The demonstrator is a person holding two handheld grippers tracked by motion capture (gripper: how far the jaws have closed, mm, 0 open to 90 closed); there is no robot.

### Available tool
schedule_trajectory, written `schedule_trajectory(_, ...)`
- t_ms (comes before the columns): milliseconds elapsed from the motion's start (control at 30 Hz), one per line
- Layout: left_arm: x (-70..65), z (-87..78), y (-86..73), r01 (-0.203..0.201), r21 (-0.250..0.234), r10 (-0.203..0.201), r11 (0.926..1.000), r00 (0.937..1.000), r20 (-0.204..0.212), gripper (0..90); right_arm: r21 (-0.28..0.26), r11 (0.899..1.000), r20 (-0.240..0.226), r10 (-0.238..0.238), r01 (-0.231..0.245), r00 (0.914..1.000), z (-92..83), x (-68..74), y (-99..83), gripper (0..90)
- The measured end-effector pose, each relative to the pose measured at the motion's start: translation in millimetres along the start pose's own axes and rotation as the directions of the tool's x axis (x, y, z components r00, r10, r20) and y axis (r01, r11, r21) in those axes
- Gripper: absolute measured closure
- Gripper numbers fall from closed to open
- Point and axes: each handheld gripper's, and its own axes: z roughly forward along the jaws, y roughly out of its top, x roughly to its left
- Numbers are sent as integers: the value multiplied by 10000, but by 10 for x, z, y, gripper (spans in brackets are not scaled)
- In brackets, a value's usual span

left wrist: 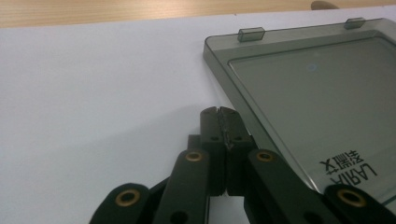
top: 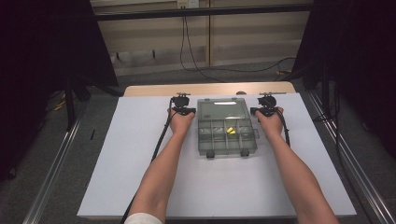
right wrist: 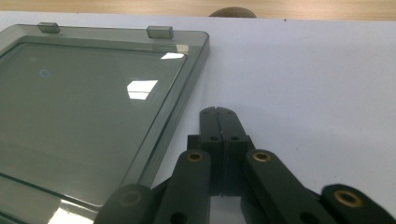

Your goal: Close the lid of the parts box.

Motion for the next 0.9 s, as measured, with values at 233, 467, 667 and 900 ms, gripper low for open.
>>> schedule_trajectory(233,-40,25,8,321,17,-322,9995,9994,127,900,0,9999,86,-149,149,9999,48,111,17,900)
schedule_trajectory(467,-47,13,20,609,211,-612,9979,9980,160,900,-55,10000,-4,66,-66,10000,47,100,6,900)
schedule_trajectory(667,-81,10,19,634,264,-633,9976,9980,-79,900,-88,9998,-58,171,-171,9998,49,89,4,900)
schedule_trajectory(900,-133,11,27,1146,239,-1133,9931,9923,-495,900,-118,9978,159,652,-650,9977,45,112,3,900)
